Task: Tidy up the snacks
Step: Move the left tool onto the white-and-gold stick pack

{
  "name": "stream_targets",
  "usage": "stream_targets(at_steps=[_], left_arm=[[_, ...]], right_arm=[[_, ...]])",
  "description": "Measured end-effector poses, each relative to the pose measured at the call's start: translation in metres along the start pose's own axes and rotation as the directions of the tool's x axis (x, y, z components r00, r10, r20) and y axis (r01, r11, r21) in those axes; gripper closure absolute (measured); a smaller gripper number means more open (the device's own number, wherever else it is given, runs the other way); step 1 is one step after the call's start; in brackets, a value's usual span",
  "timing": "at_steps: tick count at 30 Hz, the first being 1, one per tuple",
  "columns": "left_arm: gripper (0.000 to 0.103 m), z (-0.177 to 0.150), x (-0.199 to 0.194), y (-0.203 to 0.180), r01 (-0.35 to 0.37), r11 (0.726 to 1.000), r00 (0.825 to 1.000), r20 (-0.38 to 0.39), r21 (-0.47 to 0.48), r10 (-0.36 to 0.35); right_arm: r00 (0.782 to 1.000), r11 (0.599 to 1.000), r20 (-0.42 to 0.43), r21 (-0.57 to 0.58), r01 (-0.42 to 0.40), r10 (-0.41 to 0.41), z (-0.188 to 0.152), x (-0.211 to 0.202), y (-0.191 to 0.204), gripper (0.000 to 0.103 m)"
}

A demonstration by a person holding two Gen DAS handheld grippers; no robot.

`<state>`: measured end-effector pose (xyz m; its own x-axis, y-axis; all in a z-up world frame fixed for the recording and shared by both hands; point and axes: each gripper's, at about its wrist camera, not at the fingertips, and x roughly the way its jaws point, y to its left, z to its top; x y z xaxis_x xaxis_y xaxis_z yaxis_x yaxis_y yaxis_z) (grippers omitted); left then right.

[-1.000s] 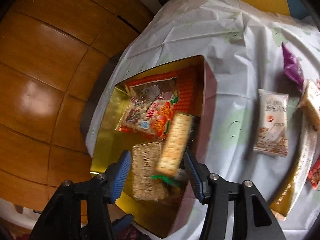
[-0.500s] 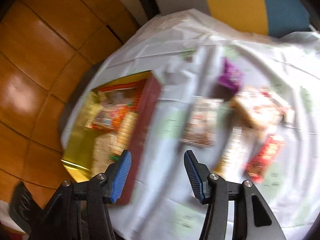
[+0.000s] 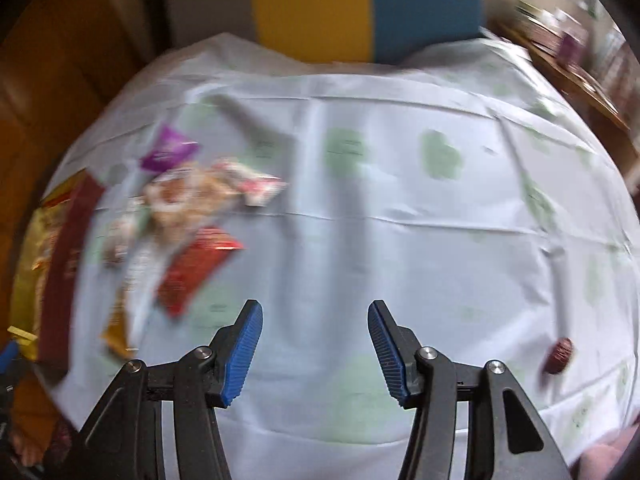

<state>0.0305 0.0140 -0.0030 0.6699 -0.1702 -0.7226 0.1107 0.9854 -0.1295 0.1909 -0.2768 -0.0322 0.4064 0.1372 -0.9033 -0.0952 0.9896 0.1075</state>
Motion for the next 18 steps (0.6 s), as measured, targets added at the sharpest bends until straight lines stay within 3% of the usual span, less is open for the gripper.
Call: stream_targets(at_steps=[4, 8, 13, 18], left_arm=[[0.061, 0.011, 0.019, -0.025, 0.023, 0.998, 0.999, -0.042, 0.052, -0.021], [0.061, 0.02, 0.041, -0.045, 0.033, 0.995, 0.997, -0.069, 0.097, -0.026], [0.061, 0.031, 0.079, -0.054, 0.055, 0.996, 0.988, -0.147, 0.069, -0.044], [0.061, 0.04, 0.101, -0.063, 0.065, 0.995, 0.985, -0.167, 0.08, -0.051]], right_arm=[[0.995, 0.989, -0.013, 0.113, 0.098, -0.097, 0.002, 0.006, -0.027, 0.047], [0.999, 0.98, -0.001, 0.197, 0.037, -0.037, 0.006, 0.003, -0.042, 0.047], [1.0, 0.979, 0.014, 0.205, 0.024, -0.028, 0.008, 0.002, -0.046, 0.047], [0.999, 0.977, 0.032, 0.211, 0.009, -0.016, 0.008, -0.002, -0.043, 0.047]])
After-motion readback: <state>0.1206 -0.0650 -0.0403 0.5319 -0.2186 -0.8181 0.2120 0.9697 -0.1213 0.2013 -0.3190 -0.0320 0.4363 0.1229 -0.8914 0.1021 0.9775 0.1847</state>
